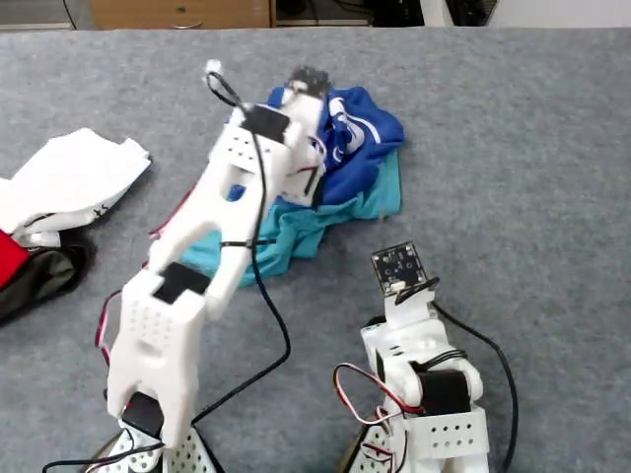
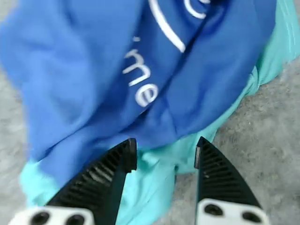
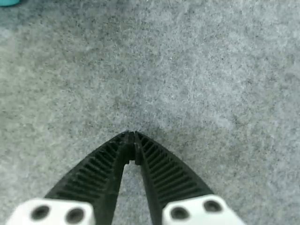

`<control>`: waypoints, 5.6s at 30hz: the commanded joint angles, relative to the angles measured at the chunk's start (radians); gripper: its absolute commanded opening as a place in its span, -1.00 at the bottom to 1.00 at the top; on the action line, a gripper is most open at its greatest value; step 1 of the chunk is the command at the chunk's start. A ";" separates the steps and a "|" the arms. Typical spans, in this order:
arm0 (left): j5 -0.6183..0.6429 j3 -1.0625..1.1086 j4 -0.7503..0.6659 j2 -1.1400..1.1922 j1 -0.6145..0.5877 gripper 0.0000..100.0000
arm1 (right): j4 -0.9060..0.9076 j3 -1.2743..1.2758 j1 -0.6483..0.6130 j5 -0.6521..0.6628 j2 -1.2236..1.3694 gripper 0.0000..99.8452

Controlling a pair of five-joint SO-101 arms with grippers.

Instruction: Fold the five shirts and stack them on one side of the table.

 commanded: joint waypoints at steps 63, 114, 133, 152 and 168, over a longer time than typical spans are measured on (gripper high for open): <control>0.087 -0.526 0.288 -0.530 -0.023 -0.96 | 0.002 0.001 -0.010 -0.002 -0.087 -0.99; -0.063 0.810 -0.037 -0.684 -0.072 -0.59 | 0.002 0.001 -0.010 -0.002 -0.087 -0.99; -0.071 0.844 0.009 -0.811 -0.081 -0.96 | 0.002 0.001 -0.010 -0.002 -0.087 -0.99; -0.063 0.218 -0.066 -1.129 -0.807 -0.96 | 0.002 0.001 -0.010 -0.002 -0.087 -0.99; -0.069 0.341 -0.549 -1.119 -1.214 -0.96 | 0.002 0.001 -0.013 -0.002 -0.087 -0.99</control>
